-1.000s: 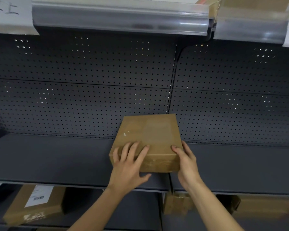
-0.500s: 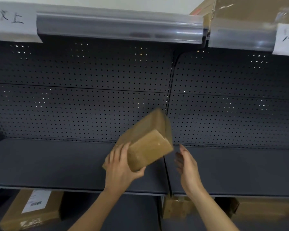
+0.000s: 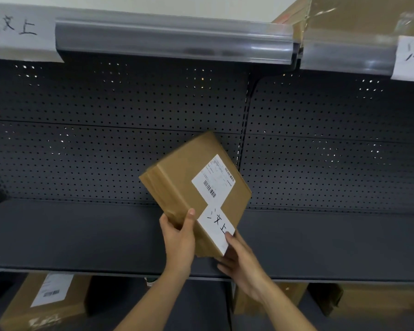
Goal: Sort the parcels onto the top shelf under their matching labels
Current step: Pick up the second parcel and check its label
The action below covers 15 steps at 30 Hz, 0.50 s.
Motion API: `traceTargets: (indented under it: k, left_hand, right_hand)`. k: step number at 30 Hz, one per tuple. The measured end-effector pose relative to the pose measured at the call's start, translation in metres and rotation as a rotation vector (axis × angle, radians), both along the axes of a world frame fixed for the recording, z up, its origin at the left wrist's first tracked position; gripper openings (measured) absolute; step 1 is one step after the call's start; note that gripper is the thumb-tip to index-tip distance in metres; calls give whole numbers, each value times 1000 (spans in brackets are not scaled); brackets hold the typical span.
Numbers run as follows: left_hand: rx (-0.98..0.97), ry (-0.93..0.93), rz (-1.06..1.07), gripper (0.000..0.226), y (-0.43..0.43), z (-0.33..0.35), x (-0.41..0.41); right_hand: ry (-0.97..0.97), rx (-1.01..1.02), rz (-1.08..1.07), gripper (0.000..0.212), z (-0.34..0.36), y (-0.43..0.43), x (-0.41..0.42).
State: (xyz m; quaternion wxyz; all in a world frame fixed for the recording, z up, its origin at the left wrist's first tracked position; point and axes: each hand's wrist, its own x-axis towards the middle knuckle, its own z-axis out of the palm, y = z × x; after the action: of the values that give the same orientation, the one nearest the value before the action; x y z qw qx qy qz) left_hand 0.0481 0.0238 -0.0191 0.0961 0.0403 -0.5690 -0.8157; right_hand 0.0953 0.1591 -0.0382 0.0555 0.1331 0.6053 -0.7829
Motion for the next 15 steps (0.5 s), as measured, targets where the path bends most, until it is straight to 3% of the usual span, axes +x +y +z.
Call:
traceTargets:
  k: [10,15]
  left_hand:
    - [229,-52,-182,45,1,-11,6]
    - [138,-9,-236,91,-25,-17,1]
  right_hand:
    - [224,-197,-45,35,5,2,-3]
    - [274,-84,-89,44,11,21,-8]
